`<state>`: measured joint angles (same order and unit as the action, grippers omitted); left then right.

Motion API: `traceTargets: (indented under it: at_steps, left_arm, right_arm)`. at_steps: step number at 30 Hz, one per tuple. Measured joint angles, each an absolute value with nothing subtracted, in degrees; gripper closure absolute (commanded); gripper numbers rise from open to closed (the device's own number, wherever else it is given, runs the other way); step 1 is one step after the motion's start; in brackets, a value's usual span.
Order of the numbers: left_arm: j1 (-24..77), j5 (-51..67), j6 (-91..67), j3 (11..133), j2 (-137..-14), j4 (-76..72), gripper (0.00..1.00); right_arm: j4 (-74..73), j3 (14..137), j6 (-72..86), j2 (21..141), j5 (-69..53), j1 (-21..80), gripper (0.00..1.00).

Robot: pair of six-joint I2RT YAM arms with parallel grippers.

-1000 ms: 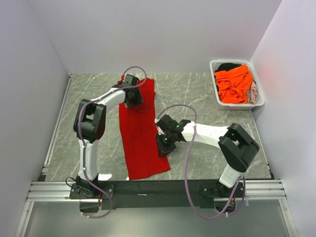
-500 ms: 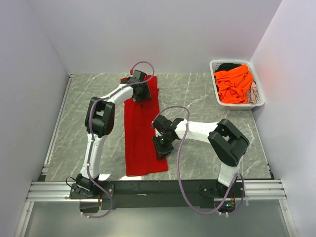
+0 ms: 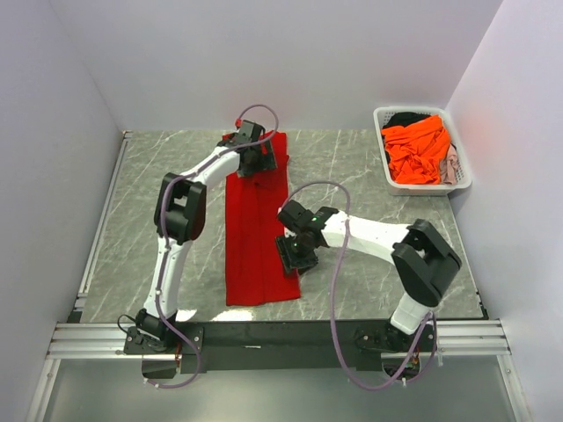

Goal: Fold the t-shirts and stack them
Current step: Fold the tshirt

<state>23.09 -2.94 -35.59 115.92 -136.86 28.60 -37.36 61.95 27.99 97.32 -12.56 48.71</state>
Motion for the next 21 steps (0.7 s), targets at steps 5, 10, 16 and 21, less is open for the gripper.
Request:
traceTargets:
  at_steps: [5, 10, 16, 21]
  left_arm:
    - [23.1, -4.4, -35.9, 107.4, -126.0, 30.0, 0.09]
    - [23.1, -7.3, -38.6, 93.4, -105.9, 30.3, 0.10]
    - [23.8, -8.9, -41.9, 66.5, -81.7, 29.4, 0.10]
    - [25.2, -8.3, -45.1, 48.7, -71.8, 33.8, 0.12]
  right_arm:
    - [-38.3, 61.0, 31.0, 93.7, -10.1, 48.7, 0.44]
    - [-37.3, 56.4, 33.9, 93.3, -10.5, 49.1, 0.44]
    - [-34.9, 52.4, 37.1, 93.3, -12.1, 51.9, 0.46]
    - [-32.4, 51.3, 39.0, 93.3, -13.5, 53.1, 0.53]
